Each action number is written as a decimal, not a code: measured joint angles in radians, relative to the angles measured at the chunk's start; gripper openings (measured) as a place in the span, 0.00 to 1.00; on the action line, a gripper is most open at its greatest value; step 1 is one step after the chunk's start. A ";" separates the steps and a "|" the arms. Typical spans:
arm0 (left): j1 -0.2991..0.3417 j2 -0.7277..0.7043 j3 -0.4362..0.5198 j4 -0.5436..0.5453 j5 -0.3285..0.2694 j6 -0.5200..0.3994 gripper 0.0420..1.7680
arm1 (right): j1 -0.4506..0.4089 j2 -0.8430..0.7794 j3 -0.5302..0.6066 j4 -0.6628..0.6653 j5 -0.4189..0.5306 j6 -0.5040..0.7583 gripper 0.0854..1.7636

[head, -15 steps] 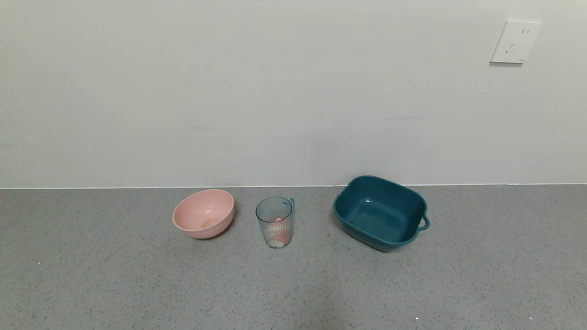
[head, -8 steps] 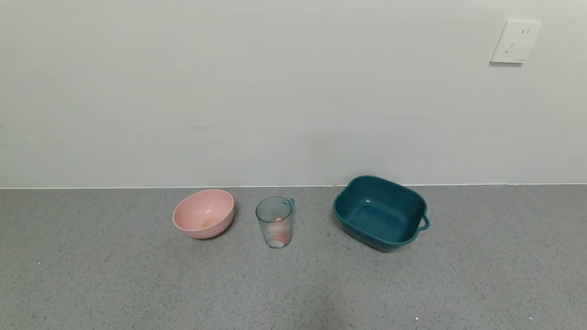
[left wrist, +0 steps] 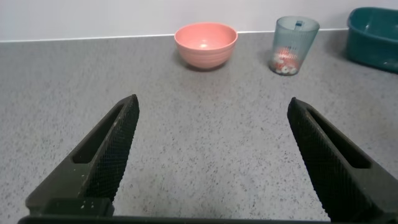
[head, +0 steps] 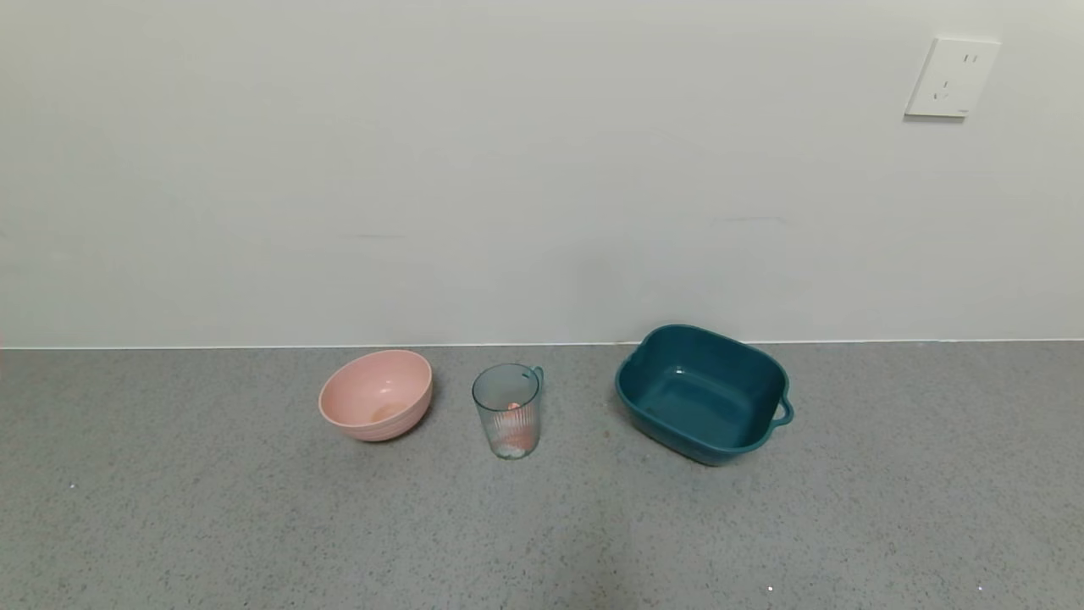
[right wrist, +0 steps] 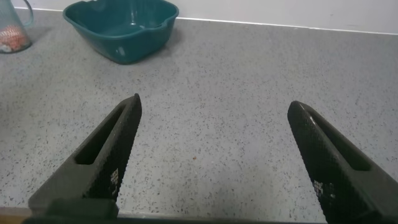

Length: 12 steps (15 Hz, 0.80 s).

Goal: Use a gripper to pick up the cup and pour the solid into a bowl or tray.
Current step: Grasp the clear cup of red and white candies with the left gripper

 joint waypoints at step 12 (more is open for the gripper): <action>-0.001 0.486 -0.428 0.054 -0.123 0.049 0.97 | 0.000 0.000 0.000 0.000 0.000 0.000 0.97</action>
